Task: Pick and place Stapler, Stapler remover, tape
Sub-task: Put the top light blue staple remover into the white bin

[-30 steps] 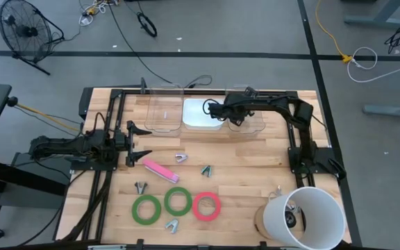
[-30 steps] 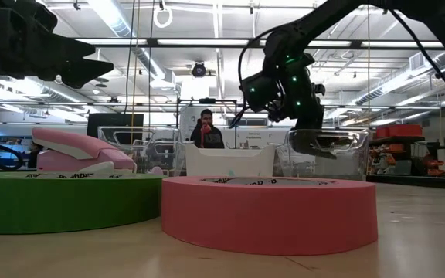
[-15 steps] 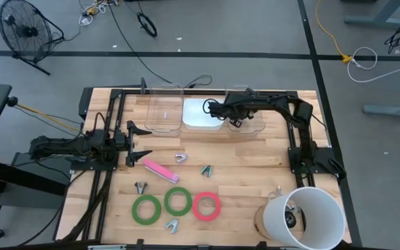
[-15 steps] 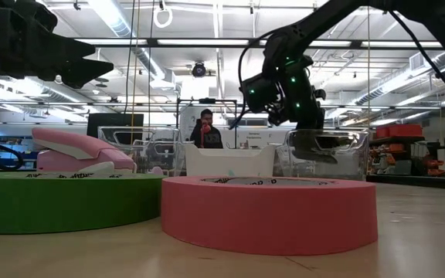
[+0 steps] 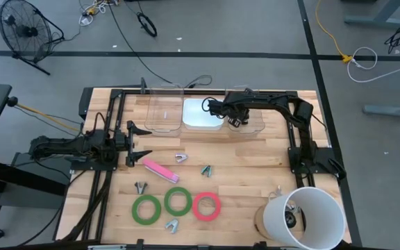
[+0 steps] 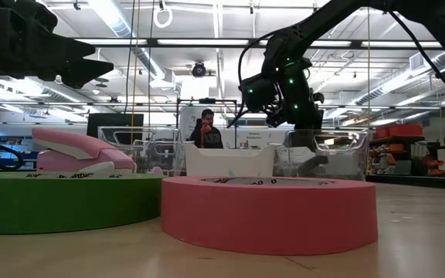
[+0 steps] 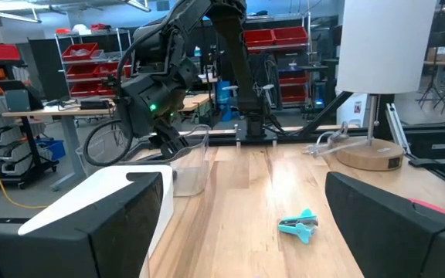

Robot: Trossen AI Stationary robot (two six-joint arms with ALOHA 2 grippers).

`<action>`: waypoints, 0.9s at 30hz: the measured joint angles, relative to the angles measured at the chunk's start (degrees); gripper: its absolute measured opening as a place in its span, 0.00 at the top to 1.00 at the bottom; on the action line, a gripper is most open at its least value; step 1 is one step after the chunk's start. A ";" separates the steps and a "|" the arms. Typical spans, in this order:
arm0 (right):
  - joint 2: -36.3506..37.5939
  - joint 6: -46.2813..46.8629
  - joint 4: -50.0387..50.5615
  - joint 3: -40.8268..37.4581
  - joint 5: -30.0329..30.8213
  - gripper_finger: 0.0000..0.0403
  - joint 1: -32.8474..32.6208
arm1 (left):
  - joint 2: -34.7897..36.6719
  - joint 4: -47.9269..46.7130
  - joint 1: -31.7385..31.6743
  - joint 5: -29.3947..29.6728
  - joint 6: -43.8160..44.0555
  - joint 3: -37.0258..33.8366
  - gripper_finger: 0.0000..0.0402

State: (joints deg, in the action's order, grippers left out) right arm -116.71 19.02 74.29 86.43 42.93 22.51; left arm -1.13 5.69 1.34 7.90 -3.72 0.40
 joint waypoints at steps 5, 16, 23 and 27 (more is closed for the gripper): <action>-0.04 -1.37 0.13 1.15 2.00 0.60 -0.43 | 0.00 0.00 0.00 0.00 -0.01 -0.02 0.09; 9.79 0.15 0.41 5.46 1.67 0.76 -2.09 | 0.00 -0.08 0.00 0.00 -0.01 -0.02 0.09; 17.19 -2.79 -5.44 5.49 -20.70 0.79 -6.11 | 0.02 -0.09 0.00 0.00 0.03 -0.02 0.09; 18.49 -4.49 -9.99 5.49 -28.60 0.79 -10.73 | 0.02 -0.07 0.00 -0.19 0.05 0.00 0.09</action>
State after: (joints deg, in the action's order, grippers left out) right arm -98.21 14.53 64.30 91.92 14.33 11.78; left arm -1.11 5.63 1.34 7.71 -3.67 0.40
